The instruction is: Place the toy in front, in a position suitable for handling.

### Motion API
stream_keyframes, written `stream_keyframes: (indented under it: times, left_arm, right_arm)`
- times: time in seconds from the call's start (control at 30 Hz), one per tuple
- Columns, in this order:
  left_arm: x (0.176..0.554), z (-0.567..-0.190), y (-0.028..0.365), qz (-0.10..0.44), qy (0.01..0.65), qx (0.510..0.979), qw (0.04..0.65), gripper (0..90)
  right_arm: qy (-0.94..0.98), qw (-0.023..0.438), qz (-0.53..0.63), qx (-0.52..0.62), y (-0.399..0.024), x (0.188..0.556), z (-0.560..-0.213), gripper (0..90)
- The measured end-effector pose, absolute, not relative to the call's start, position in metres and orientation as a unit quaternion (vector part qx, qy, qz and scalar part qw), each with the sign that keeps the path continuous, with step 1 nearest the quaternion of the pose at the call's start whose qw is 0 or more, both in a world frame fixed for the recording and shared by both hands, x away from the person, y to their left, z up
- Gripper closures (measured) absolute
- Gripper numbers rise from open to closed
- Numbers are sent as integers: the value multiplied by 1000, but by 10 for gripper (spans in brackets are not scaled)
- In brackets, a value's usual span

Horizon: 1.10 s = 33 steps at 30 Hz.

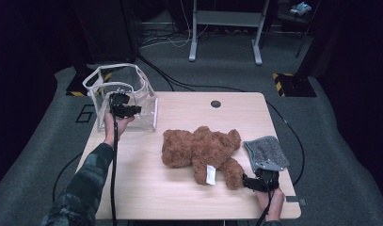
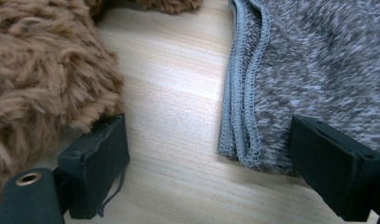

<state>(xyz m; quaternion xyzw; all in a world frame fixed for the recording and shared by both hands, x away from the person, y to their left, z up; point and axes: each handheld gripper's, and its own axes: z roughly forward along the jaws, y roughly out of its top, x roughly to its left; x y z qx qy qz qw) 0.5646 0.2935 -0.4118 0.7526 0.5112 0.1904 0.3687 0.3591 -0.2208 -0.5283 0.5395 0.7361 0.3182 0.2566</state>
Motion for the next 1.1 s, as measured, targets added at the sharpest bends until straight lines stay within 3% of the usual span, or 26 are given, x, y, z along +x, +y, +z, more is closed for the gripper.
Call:
stream_keyframes:
  times: [0.37, 0.73, 0.9, 1.1]
  left_arm:
    - [574, -412, 294, 187, 518, 751, 365, 761]
    - [562, -411, 298, 186, 512, 759, 358, 385]
    - [549, -408, 304, 178, 512, 750, 380, 294]
    - [531, -418, 310, 176, 504, 753, 384, 245]
  right_arm:
    - [736, 257, 318, 539, -221, 359, -528, 121]
    - [736, 257, 317, 540, -221, 359, -528, 121]
    - [736, 257, 317, 540, -221, 359, -528, 121]
    - [736, 257, 317, 540, -221, 359, -528, 121]
